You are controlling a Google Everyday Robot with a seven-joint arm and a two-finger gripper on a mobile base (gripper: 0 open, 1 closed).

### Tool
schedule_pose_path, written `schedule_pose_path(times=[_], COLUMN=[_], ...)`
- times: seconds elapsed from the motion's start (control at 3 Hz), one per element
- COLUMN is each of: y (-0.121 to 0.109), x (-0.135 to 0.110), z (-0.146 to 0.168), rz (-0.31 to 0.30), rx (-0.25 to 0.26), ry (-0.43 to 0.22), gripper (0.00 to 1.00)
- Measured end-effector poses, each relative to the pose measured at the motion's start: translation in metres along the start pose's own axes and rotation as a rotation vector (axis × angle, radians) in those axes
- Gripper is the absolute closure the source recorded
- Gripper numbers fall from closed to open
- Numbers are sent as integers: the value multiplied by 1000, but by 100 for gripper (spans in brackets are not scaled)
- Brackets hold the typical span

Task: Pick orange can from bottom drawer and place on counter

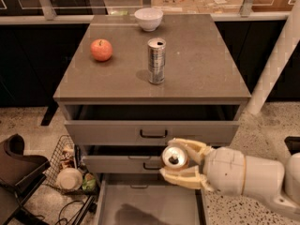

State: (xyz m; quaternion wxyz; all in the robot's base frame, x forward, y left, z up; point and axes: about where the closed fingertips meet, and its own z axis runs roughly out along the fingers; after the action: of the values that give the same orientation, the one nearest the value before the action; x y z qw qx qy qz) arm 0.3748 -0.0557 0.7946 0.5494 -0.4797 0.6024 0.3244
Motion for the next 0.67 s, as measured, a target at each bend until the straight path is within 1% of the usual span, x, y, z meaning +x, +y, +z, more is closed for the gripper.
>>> schedule_pose_path(times=[0.33,0.67], y=[-33,-74], x=[-39,-69], z=[-12,-26], rz=[10,33], rx=[30,59], ry=[55,88], gripper=[100,100])
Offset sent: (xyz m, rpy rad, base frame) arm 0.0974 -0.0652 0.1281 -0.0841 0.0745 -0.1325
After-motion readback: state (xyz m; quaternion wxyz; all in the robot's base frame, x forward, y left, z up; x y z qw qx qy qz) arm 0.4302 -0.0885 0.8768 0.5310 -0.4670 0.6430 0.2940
